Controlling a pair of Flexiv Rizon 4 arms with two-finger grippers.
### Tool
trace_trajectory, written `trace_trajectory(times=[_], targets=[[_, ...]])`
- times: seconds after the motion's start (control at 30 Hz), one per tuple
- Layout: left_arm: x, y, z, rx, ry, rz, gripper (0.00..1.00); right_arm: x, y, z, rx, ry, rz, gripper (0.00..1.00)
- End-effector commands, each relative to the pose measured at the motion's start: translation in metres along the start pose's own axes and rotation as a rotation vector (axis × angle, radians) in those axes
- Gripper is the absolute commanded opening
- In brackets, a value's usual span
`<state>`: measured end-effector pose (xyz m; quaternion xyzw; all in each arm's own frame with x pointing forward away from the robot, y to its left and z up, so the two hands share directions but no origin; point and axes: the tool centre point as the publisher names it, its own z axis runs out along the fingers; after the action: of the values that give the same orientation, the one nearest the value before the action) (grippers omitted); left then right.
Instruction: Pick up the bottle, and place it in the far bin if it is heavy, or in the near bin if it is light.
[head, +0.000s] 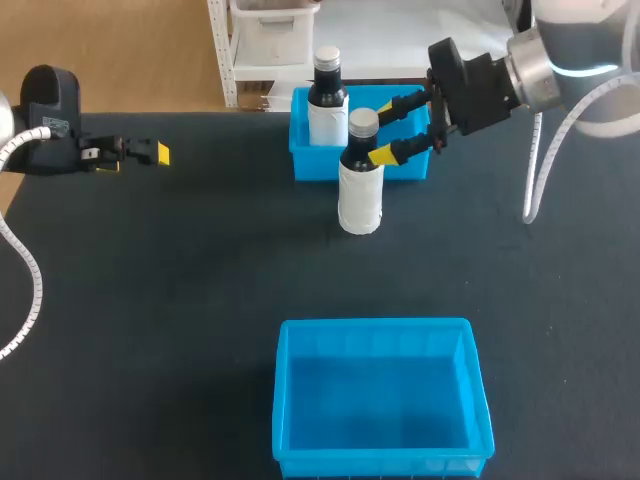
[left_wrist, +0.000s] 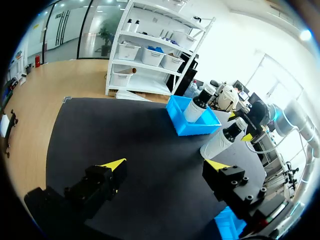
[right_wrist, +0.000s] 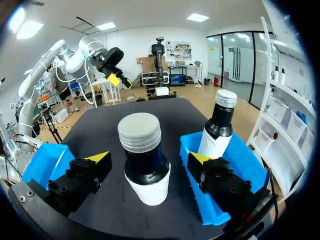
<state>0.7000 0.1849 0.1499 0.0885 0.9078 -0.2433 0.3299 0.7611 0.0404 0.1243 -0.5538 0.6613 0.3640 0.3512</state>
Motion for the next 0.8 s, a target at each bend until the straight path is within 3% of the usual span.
trace_trajectory(times=[0.03, 0.8], targets=[[0.0, 0.0, 0.0, 0.0, 0.0, 0.0, 1.0, -0.001, 0.004, 0.004, 0.037, 0.002, -0.003, 1.0], [0.0, 0.0, 0.0, 0.0, 0.0, 0.0, 1.0, -0.005, 0.006, 0.019, -0.041, -0.013, -0.019, 1.0]])
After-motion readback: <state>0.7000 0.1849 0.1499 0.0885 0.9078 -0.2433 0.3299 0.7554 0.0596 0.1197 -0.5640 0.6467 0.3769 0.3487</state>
